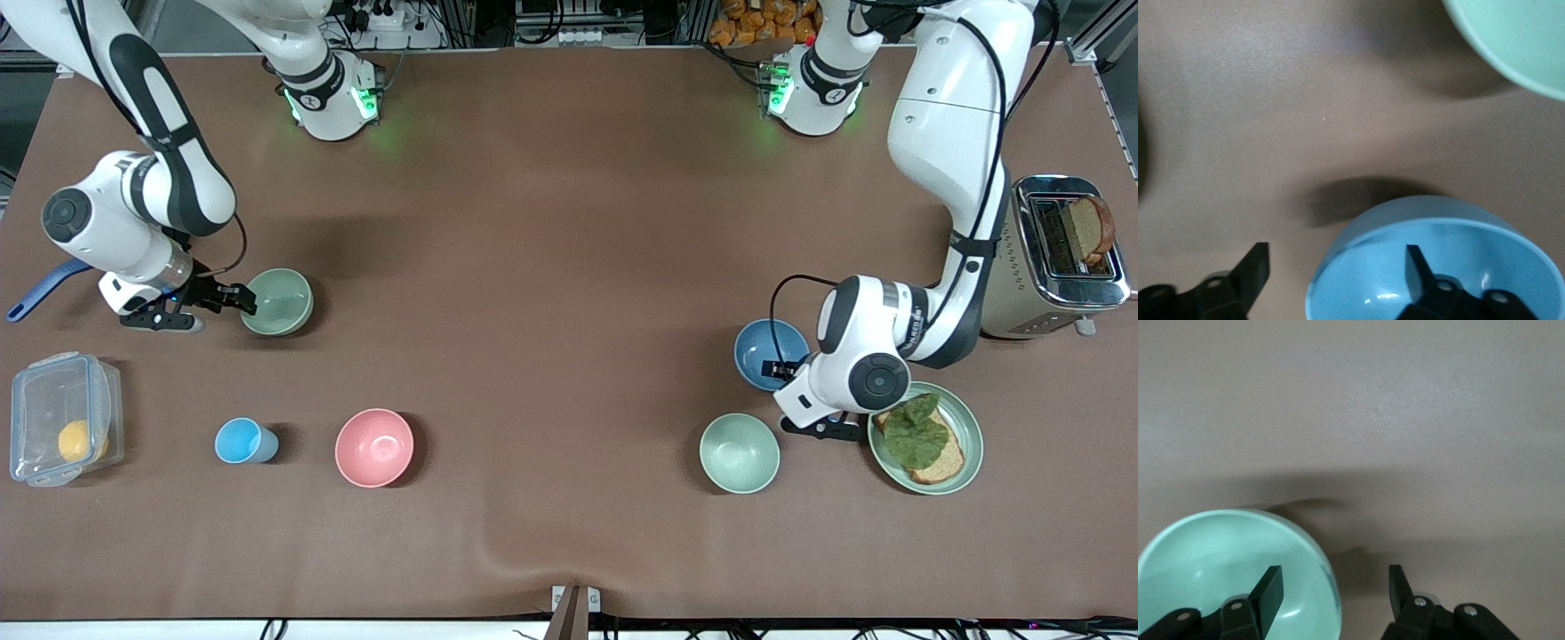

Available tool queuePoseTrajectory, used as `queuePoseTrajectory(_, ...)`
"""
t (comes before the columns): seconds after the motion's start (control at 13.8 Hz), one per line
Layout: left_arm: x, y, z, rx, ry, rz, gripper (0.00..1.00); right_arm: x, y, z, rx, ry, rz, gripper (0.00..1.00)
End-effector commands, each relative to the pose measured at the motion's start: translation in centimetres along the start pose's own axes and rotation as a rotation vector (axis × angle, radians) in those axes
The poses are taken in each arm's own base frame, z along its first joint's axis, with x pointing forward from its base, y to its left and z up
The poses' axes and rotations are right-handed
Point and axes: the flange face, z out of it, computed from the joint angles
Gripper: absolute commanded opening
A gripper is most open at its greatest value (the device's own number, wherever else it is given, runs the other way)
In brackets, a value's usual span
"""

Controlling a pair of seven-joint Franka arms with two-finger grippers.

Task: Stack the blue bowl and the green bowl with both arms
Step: 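Grasp the blue bowl with the left gripper while the right gripper holds green bowl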

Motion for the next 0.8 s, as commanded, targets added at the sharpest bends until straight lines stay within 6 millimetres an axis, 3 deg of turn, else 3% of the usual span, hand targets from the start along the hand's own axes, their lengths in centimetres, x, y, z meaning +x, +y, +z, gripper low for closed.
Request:
queuePoseTrajectory(0.0,0.2,0.1,0.2,0.047,0.021,-0.002,0.0,-1.0,-0.2,1.2,0.007,0.014,-0.016,0.46)
queuePoseTrajectory(0.15,0.1,0.0,-0.1,0.043,0.024,-0.01,0.0,-1.0,-0.4,1.2,0.007,0.014,-0.019,0.16)
queuePoseTrajectory(0.22,0.0,0.1,-0.4,0.044,0.028,-0.018,0.0,-1.0,-0.5,1.2,0.007,0.012,-0.018,0.06)
queuePoseTrajectory(0.44,-1.1,0.0,-1.9,0.045,0.031,-0.022,0.0,-0.5,-2.4,0.6,0.011,0.007,-0.015,0.0)
queuePoseTrajectory(0.73,-1.8,-0.1,-3.0,0.035,0.033,-0.028,0.0,1.0,-7.4,-2.2,0.021,-0.02,0.087,0.0)
